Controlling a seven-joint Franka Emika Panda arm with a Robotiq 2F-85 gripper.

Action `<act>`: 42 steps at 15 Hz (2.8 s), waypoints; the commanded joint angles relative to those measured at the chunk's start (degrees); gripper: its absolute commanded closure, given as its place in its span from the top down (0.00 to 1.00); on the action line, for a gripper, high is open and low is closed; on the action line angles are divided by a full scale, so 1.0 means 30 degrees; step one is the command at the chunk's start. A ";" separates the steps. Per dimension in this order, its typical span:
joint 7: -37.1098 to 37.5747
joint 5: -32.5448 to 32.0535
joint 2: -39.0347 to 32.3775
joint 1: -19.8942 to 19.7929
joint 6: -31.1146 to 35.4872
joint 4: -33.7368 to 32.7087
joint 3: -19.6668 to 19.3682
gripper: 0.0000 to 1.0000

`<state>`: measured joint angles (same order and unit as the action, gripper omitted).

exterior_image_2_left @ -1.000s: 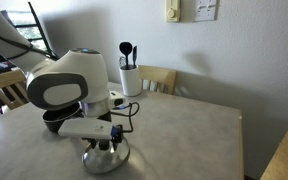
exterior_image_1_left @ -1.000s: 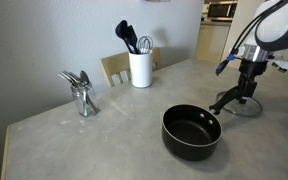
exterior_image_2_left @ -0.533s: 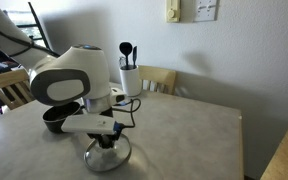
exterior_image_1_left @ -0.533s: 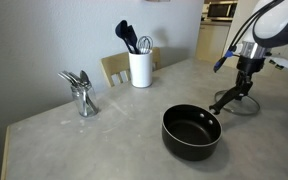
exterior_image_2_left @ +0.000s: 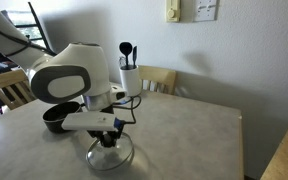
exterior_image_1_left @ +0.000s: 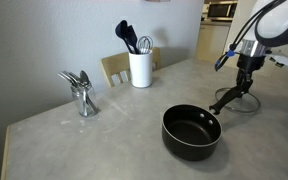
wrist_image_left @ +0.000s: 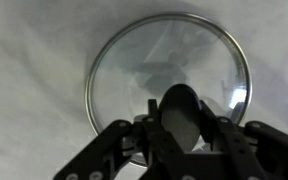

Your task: Place the glass lid on top of the black pot

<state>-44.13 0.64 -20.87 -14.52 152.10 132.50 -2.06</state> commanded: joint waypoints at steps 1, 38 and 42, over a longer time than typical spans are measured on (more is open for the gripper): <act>0.1152 -0.1611 0.1735 0.0448 -0.0350 0.0406 -0.0635 0.15; 0.5007 -0.1635 0.5713 0.6007 -0.2841 -0.1236 0.1816 0.15; 0.7543 -0.1975 0.4654 0.6700 -0.2891 -0.1908 0.2554 0.15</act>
<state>-25.70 -4.77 -4.32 4.73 143.98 129.58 4.41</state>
